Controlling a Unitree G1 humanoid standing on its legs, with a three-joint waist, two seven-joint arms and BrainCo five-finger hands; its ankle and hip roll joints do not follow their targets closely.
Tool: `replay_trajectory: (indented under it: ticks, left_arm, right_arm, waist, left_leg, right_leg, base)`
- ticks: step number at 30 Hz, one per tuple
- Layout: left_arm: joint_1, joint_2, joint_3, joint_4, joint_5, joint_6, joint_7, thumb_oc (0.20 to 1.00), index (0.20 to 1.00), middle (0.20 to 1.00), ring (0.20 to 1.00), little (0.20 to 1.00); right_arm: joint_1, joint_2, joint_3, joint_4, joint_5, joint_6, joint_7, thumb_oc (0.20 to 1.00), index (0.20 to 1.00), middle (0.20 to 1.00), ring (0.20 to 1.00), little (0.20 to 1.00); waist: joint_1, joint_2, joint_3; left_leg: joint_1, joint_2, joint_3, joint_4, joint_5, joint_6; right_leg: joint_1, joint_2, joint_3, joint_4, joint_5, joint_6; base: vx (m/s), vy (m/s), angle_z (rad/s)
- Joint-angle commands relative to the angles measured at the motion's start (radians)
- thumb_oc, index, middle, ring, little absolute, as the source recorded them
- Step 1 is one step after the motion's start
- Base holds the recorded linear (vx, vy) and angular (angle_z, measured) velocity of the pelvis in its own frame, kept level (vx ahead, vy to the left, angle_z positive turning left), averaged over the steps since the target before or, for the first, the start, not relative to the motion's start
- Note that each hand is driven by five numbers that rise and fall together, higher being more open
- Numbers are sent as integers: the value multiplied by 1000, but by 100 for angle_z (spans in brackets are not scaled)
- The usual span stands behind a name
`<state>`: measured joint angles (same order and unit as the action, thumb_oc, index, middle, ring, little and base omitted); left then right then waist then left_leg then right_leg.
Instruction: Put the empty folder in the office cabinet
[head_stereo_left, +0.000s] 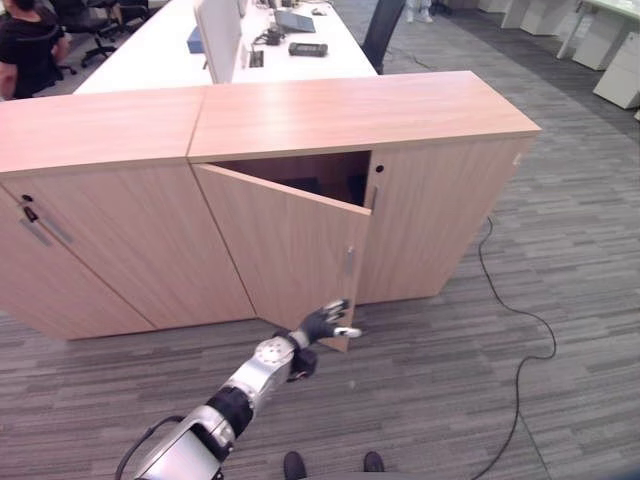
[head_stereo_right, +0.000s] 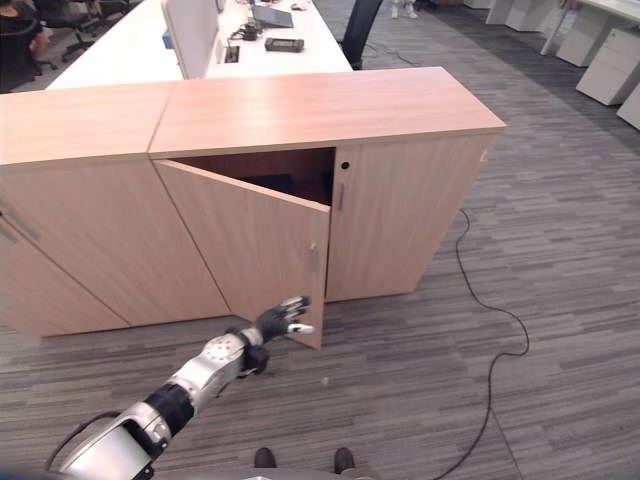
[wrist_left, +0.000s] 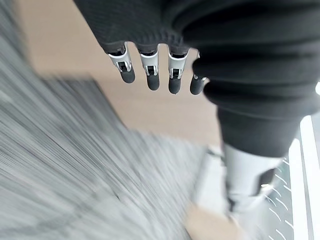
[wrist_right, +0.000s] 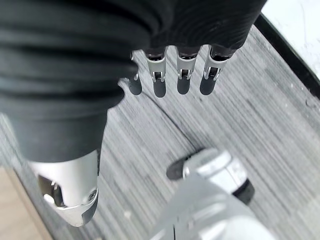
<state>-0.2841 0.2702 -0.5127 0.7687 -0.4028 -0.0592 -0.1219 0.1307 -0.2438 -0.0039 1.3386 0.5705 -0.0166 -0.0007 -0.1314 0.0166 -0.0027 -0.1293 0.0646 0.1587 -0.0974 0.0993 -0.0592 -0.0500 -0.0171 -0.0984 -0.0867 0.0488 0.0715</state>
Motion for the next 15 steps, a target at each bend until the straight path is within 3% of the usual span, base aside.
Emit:
replay_trajectory:
  ticks: [1, 3, 5, 8, 9, 10, 11, 15]
  left_arm:
    - [-41, -37, 101, 178, 107, -17, 64, 1000, 1000, 1000, 1000, 1000]
    - [6, -20, 188, 257, 232, -48, 174, 1000, 1000, 1000, 1000, 1000]
    - [66, 7, 218, 199, 208, -52, 158, 1000, 1000, 1000, 1000, 1000]
    - [254, 99, 249, -30, 152, -66, 62, 1000, 1000, 1000, 1000, 1000]
    - [397, 135, 269, -120, 5, -40, -86, 1000, 1000, 1000, 1000, 1000]
    - [400, 137, 270, -122, 3, -38, -88, 1000, 1000, 1000, 1000, 1000]
    - [426, 72, 300, 28, -155, 20, -192, 1000, 1000, 1000, 1000, 1000]
    - [355, -6, 376, 321, -124, 11, -142, 1000, 1000, 1000, 1000, 1000]
  right_arm:
    - [-39, -11, -23, 33, 38, -13, -10, 1000, 1000, 1000, 1000, 1000]
    - [-71, -29, -37, 32, 51, -22, -34, 1000, 1000, 1000, 1000, 1000]
    - [-80, -44, -42, 28, 58, -27, -37, 1000, 1000, 1000, 1000, 1000]
    - [-82, -78, -57, 27, 38, -34, -15, 1000, 1000, 1000, 1000, 1000]
    - [-68, -97, -65, 38, 3, -28, 19, 1000, 1000, 1000, 1000, 1000]
    - [-66, -97, -64, 38, 3, -28, 20, 1000, 1000, 1000, 1000, 1000]
    - [-67, -90, -56, 31, 2, -26, 50, 1000, 1000, 1000, 1000, 1000]
    - [-76, -49, -39, 13, 60, -32, 65, 1000, 1000, 1000, 1000, 1000]
  waist:
    - [13, -22, 47]
    - [35, -24, 63]
    - [51, -25, 72]
    - [95, -34, 88]
    - [131, -29, 85]
    - [129, -29, 84]
    - [147, -17, 71]
    - [149, -26, 58]
  left_leg:
    - [55, 114, 10, 10, 4, -76]
    - [60, 122, -5, 13, 19, -79]
    - [64, 118, -25, 25, 8, -76]
    - [55, 77, -157, 117, -72, -50]
    - [31, 3, -302, 177, -114, -28]
    - [30, 2, -304, 180, -116, -27]
    - [40, -59, -338, 143, -124, -8]
    - [36, -100, -353, 150, -127, -2]
  right_leg:
    - [-23, -9, -17, 64, -105, 60]
    - [-16, -4, -26, 78, -113, 49]
    - [-17, -5, -24, 88, -115, 45]
    - [-21, -11, -2, 91, -113, 35]
    - [-17, -1, 28, 76, -109, 32]
    - [-16, -1, 27, 75, -110, 32]
    - [-5, 15, 39, 67, -105, 26]
    - [9, 13, 38, 65, -107, 20]
  base:
    - [-12, -104, 15]
    - [-16, -100, 11]
    - [-27, -43, 11]
    - [-54, -43, 7]
    - [-29, -50, -9]
    - [-6, -34, -14]
    - [14, 12, -20]
    - [16, 10, -5]
